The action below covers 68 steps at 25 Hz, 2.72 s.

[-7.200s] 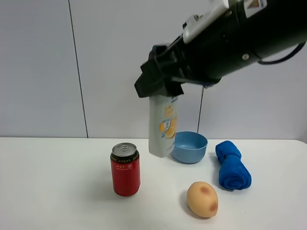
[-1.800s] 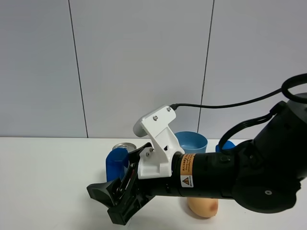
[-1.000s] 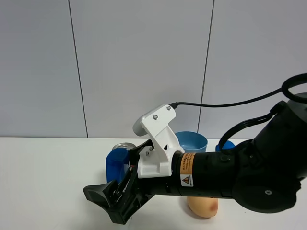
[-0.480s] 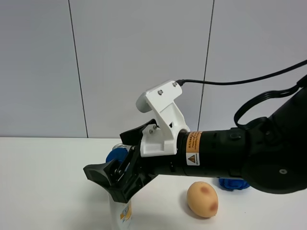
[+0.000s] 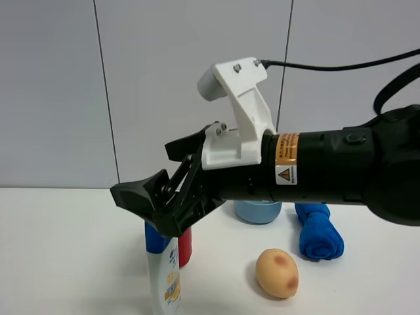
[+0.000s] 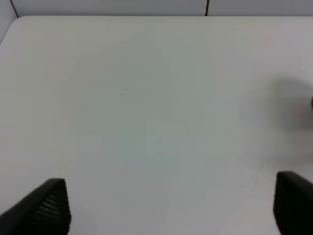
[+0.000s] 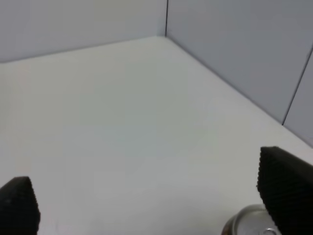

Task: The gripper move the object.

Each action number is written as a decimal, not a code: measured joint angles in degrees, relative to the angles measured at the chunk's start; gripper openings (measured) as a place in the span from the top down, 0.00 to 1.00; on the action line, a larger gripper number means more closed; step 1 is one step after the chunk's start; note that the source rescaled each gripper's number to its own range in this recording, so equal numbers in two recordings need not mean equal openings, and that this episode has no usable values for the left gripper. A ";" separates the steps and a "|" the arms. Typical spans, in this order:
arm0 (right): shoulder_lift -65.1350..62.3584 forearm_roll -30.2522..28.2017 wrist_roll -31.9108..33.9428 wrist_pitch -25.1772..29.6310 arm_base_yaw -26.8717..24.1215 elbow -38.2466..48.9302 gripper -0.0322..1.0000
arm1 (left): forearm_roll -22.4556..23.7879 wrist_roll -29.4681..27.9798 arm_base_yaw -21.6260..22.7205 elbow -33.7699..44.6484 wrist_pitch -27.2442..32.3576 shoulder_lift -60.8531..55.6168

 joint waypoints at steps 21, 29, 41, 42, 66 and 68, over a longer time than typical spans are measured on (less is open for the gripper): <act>-44.20 6.13 -7.01 64.51 0.00 -7.32 0.21 | 0.00 0.00 0.00 0.00 0.00 0.00; -53.40 9.10 -4.11 83.14 0.00 -7.36 0.21 | 0.00 0.00 0.00 0.00 0.00 0.00; -58.71 8.72 -0.56 101.64 -23.61 -7.36 0.21 | 0.00 0.00 0.00 0.00 0.00 0.00; -59.78 8.72 -0.99 101.83 -26.19 -7.36 0.21 | 0.00 0.00 0.00 0.00 0.00 0.00; -89.99 11.56 -3.38 113.16 -39.99 -7.49 0.21 | 0.09 0.00 0.00 0.00 0.00 0.00; -92.28 11.62 -3.43 113.16 -39.99 -7.49 0.21 | 0.09 0.00 0.00 0.00 0.00 0.00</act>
